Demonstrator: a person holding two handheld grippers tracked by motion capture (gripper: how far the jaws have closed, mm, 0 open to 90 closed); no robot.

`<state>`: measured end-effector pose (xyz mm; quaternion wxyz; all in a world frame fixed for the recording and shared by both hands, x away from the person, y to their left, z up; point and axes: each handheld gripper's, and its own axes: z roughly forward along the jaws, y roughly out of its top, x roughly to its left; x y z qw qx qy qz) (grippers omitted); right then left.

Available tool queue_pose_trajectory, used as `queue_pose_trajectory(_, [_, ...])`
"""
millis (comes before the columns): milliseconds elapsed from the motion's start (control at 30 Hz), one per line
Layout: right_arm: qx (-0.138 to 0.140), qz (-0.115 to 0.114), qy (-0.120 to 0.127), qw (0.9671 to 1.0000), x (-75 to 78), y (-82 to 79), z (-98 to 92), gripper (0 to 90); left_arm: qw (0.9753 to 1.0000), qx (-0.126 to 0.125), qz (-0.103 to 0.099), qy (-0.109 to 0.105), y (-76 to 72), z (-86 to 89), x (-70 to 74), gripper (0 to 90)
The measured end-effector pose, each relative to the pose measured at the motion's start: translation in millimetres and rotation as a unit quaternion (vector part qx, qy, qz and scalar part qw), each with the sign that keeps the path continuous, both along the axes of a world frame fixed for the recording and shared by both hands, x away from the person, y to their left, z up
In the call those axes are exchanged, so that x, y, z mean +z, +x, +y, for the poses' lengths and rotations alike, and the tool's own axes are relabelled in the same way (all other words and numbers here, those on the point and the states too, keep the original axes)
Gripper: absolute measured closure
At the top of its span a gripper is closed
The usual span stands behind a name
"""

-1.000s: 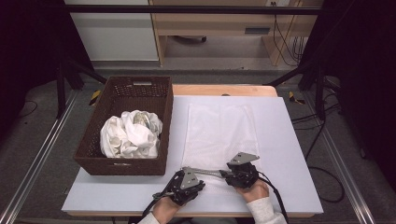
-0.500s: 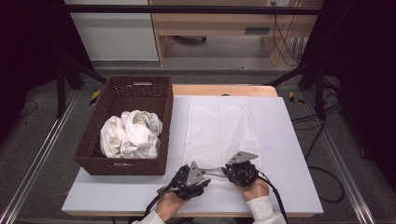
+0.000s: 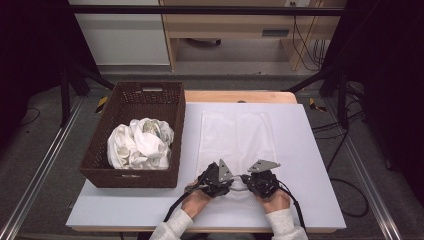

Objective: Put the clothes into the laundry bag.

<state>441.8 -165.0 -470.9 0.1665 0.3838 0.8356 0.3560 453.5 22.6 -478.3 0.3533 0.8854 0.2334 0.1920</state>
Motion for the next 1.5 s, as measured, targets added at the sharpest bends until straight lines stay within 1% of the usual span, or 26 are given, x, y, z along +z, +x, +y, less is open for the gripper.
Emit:
queue_pose_trajectory(33, [0.000,0.000,0.000,1.0000,0.0,0.0,0.0,88.2,1.0000,-0.002,-0.001,-0.002,0.0,0.4,0.1,61.0])
queue_pose_trajectory(100, [0.000,-0.011,0.002,0.9999,3.8,-1.4,-0.5,88.2,1.0000,0.000,0.000,-0.001,0.4,0.6,0.6,68.5])
queue_pose_trajectory(133, [0.003,-0.021,0.006,0.9997,7.4,-2.5,-1.4,88.1,1.0000,0.004,-0.004,0.000,0.7,0.8,0.6,76.8])
queue_pose_trajectory(167, [0.003,-0.021,0.006,0.9997,7.4,-2.5,-1.4,88.1,1.0000,0.005,-0.004,-0.002,1.4,1.6,1.1,76.8])
queue_pose_trajectory(200, [0.003,-0.027,0.011,0.9996,9.3,-3.7,-1.0,87.5,0.9999,0.007,-0.004,-0.012,1.7,2.2,1.3,82.9])
queue_pose_trajectory(267, [0.004,-0.029,0.011,0.9995,9.6,-3.9,-1.0,86.1,0.9996,0.011,-0.009,-0.022,2.2,4.1,3.7,85.4])
queue_pose_trajectory(300, [0.003,-0.029,0.012,0.9995,9.6,-4.0,-0.9,83.2,0.9995,0.013,-0.012,-0.027,2.4,5.6,5.5,86.1])
queue_pose_trajectory(333, [-0.004,-0.038,0.008,0.9993,9.0,-3.9,-0.7,71.0,0.9991,0.016,-0.016,-0.036,2.2,6.9,7.0,86.5])
queue_pose_trajectory(367, [-0.004,-0.038,0.008,0.9993,9.0,-3.9,-0.7,71.0,0.9988,0.017,-0.019,-0.042,2.0,8.7,8.6,86.5])
queue_pose_trajectory(467, [-0.018,-0.041,0.015,0.9989,7.9,-3.2,-2.6,56.2,0.9974,0.021,-0.026,-0.064,0.3,14.1,13.7,86.5])
queue_pose_trajectory(533, [-0.023,-0.039,0.011,0.9989,7.4,-2.8,-2.8,55.9,0.9964,0.019,-0.034,-0.076,-2.0,16.7,15.9,86.4])
queue_pose_trajectory(633, [-0.032,-0.048,-0.001,0.9984,5.3,-2.1,-2.5,62.9,0.9961,0.014,-0.037,-0.078,-4.8,18.8,16.3,86.1])
queue_pose_trajectory(667, [-0.028,-0.041,0.005,0.9988,4.6,-1.0,-2.8,72.2,0.9961,0.012,-0.035,-0.080,-5.3,19.5,15.6,85.1])
queue_pose_trajectory(767, [-0.030,-0.032,0.011,0.9990,4.4,-0.2,-3.0,78.7,0.9964,0.009,-0.029,-0.079,-6.4,19.8,12.4,82.9])
queue_pose_trajectory(800, [-0.029,-0.028,0.016,0.9990,4.6,0.8,-4.5,84.0,0.9965,0.008,-0.025,-0.079,-8.0,20.1,11.4,78.5])
queue_pose_trajectory(867, [-0.034,-0.026,0.022,0.9989,6.2,0.5,-6.2,87.7,0.9964,0.009,-0.025,-0.081,-9.7,20.8,12.0,69.4])
queue_pose_trajectory(900, [-0.034,-0.026,0.022,0.9989,6.2,0.5,-6.2,87.7,0.9963,0.012,-0.024,-0.082,-12.0,22.3,13.4,69.4])
queue_pose_trajectory(1000, [-0.039,-0.038,0.050,0.9973,12.2,-1.8,-10.6,88.2,0.9951,0.012,-0.025,-0.095,-27.0,34.9,23.4,63.0])
queue_pose_trajectory(1100, [-0.040,-0.045,0.062,0.9963,15.1,-2.0,-12.7,88.2,0.9946,0.011,-0.023,-0.101,-36.0,42.3,27.5,63.8])
queue_pose_trajectory(1133, [-0.040,-0.050,0.072,0.9954,17.8,-2.1,-14.4,88.2,0.9943,0.009,-0.018,-0.104,-40.3,45.8,28.3,68.9])
queue_pose_trajectory(1167, [-0.040,-0.050,0.072,0.9954,17.8,-2.1,-14.4,88.2,0.9941,0.005,-0.014,-0.107,-44.5,48.9,28.0,68.9])
queue_pose_trajectory(1233, [-0.042,-0.061,0.083,0.9937,22.3,-1.2,-15.6,88.2,0.9941,-0.004,0.002,-0.109,-50.5,53.7,24.3,80.0])
queue_pose_trajectory(1300, [-0.044,-0.065,0.087,0.9931,23.9,-1.4,-15.3,88.2,0.9938,-0.012,0.022,-0.109,-54.9,55.4,17.0,83.0])
queue_pose_trajectory(1367, [-0.043,-0.075,0.093,0.9920,27.5,-1.1,-14.5,88.2,0.9946,-0.018,0.035,-0.096,-58.2,54.5,8.4,87.5])
queue_pose_trajectory(1400, [-0.044,-0.082,0.092,0.9914,31.3,-0.4,-13.7,88.2,0.9964,-0.016,0.035,-0.076,-59.4,52.7,1.6,88.9])
queue_pose_trajectory(1500, [-0.045,-0.090,0.097,0.9902,35.7,-0.1,-13.9,88.2,0.9963,-0.014,0.041,-0.074,-58.8,52.8,-3.2,89.0])
